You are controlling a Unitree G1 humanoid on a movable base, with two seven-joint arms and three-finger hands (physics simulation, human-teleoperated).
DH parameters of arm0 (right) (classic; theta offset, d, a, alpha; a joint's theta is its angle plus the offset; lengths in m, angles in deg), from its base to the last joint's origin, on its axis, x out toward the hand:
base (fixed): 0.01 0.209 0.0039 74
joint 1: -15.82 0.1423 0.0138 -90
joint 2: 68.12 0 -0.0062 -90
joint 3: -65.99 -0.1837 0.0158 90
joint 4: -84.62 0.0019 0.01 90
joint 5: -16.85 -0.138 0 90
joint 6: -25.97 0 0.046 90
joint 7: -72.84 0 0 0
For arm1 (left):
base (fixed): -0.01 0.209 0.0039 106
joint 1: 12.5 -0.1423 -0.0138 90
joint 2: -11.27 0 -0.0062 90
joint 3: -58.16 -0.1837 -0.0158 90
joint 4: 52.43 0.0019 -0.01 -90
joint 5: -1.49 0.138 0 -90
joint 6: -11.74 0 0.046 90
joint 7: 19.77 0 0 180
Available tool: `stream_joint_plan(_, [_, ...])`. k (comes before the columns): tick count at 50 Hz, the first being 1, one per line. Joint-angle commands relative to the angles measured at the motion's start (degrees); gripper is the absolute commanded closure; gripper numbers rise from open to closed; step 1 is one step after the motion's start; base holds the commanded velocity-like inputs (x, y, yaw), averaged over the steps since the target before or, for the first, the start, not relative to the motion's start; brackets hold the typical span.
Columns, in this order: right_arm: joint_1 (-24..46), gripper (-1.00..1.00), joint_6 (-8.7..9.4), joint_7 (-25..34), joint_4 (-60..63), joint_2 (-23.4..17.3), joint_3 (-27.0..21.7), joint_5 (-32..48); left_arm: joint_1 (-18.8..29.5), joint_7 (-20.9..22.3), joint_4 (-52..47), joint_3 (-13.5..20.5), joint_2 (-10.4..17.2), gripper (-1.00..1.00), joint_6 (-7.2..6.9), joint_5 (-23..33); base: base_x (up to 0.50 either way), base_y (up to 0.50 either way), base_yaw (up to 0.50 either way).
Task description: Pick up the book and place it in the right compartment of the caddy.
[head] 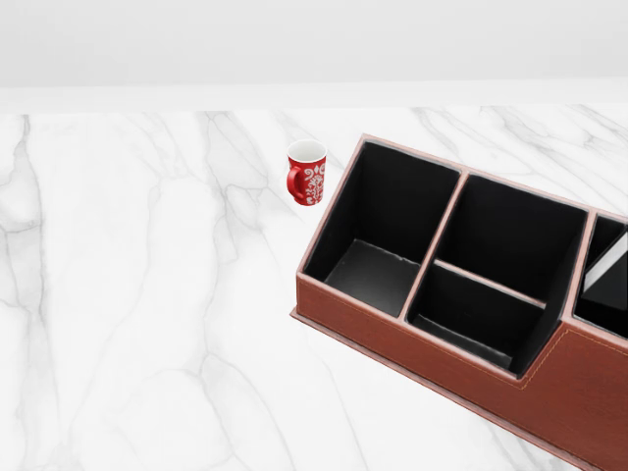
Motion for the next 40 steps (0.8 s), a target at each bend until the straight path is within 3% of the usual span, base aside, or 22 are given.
stream_joint_plan(1, [0.02, 1.0, 0.0, -1.05, 0.67, 0.18, -1.16, 0.11, -0.03, 0.22, 0.09, -0.09, -0.12, -1.0, 0.0, 0.37, 0.0, 0.0, 0.0])
stream_joint_plan(40, [-0.28, 1.0, 0.0, -4.27, -3.96, 1.72, 0.14, 0.9, -0.14, 0.66, -0.08, -0.47, -0.5, -1.0, 0.0, 1.37, 0.0, 0.0, 0.0])
